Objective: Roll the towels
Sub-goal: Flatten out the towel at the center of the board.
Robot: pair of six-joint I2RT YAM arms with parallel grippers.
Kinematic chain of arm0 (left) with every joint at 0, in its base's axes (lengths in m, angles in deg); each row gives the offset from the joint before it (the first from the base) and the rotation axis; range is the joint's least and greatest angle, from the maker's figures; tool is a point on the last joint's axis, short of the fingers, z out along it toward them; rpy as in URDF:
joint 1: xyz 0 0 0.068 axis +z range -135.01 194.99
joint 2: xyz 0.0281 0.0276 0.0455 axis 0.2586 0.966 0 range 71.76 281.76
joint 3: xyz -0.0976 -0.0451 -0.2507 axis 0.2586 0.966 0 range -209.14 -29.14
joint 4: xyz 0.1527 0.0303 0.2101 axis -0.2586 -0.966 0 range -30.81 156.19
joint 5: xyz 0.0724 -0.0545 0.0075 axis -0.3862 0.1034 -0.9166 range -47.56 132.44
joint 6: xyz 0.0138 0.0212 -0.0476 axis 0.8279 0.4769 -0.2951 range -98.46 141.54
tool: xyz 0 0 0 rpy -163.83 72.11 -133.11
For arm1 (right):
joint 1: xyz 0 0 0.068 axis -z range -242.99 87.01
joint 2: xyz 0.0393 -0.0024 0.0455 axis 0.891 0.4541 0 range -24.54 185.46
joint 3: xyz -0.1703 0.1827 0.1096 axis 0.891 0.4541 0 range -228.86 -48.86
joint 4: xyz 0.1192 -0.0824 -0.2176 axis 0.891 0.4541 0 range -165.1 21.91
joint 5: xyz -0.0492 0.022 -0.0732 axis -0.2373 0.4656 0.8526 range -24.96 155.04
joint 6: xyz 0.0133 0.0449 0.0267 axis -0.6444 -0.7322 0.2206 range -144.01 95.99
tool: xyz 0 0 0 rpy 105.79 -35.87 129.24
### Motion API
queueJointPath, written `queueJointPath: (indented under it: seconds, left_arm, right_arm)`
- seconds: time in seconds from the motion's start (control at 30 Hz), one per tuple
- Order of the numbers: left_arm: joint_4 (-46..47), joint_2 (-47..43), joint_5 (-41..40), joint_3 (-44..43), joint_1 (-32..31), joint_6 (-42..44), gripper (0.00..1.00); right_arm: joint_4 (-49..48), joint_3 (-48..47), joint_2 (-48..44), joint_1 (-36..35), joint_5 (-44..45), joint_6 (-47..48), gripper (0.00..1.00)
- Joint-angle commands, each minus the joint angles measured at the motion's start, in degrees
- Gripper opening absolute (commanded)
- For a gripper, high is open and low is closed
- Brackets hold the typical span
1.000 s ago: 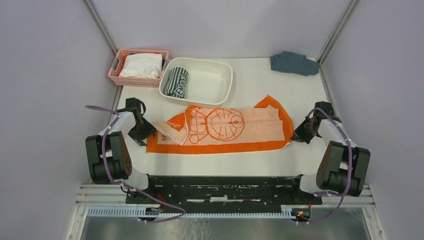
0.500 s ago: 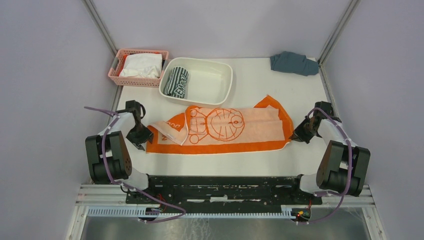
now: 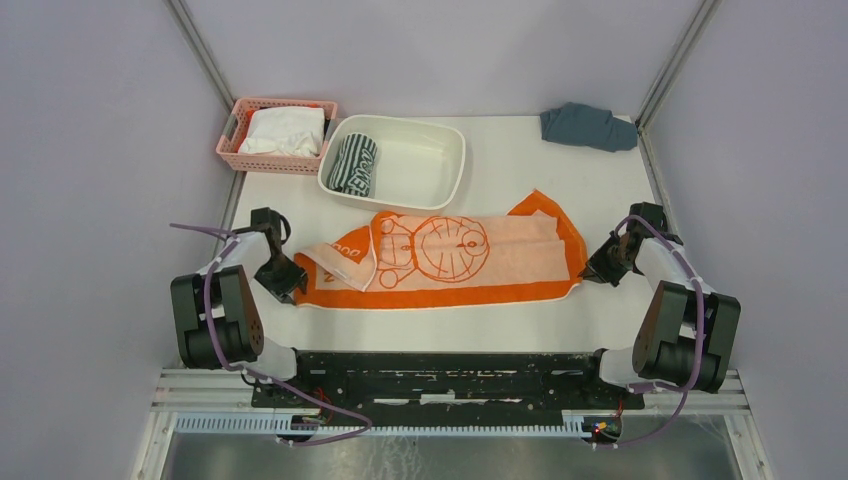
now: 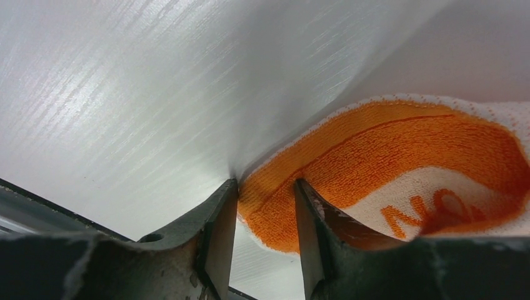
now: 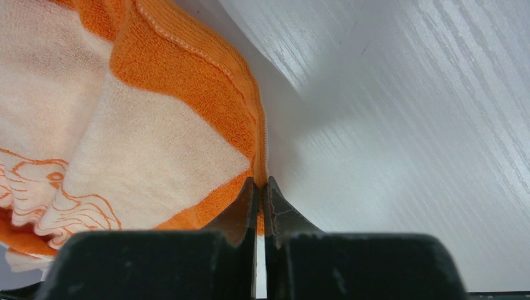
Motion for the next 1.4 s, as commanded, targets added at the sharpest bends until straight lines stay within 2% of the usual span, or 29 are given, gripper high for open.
queueJointPath:
  seconds: [0.0,0.03,0.1,0.2,0.27,0.53,0.9,1.1,1.27,1.3,1.37]
  left_arm:
    - [1.86,1.58,0.02,2.94,-0.19,1.19,0.43]
    - [1.48,1.08,-0.49,2.38,-0.14,1.31,0.40]
    - [-0.05,-0.18,-1.34,0.77,-0.20,1.43,0.39]
    - [-3.54,-2.47,-3.33,-0.73,-0.22,1.20,0.53]
    - [-5.31,-3.89,-4.22,-1.44,-0.19,0.93,0.55]
    - [-7.75,-8.77,-5.67,-0.78,-0.23,-1.00,0.54]
    - [-0.49,-2.83,-1.59,3.83,-0.29,-0.91,0.51]
    - [0.92,-1.46,-0.81,5.25,-0.36,-1.80,0.40]
    - [-0.21,-2.77,-1.11,4.06,-0.31,-1.38,0.09]
    - [-0.96,-3.56,-1.56,2.74,-0.32,-1.26,0.04]
    - [-2.91,-5.51,-2.87,-0.30,-0.36,-0.83,0.03]
  right_arm:
    - [-1.46,-0.92,-1.24,0.22,-0.13,0.24,0.03]
    - [-1.42,-0.92,-1.34,0.18,-0.24,0.25,0.03]
    - [-1.41,-0.92,-1.49,0.16,-0.26,0.25,0.03]
    - [-1.41,-0.84,-1.64,0.16,-0.35,0.34,0.03]
    - [-1.49,-0.83,-1.68,0.15,-0.54,0.26,0.03]
    - [-2.02,-0.61,-1.43,0.15,-1.47,0.08,0.03]
    - [-2.21,-0.22,-1.73,0.16,-1.70,0.14,0.03]
    - [-2.20,-0.37,-1.91,0.15,-1.27,0.17,0.03]
    - [-1.35,-0.85,-2.26,0.19,-0.78,0.55,0.03]
    - [-1.00,-1.10,-2.47,0.17,-0.67,0.66,0.02]
    - [-0.11,-1.88,-3.04,0.15,-0.45,0.80,0.01]
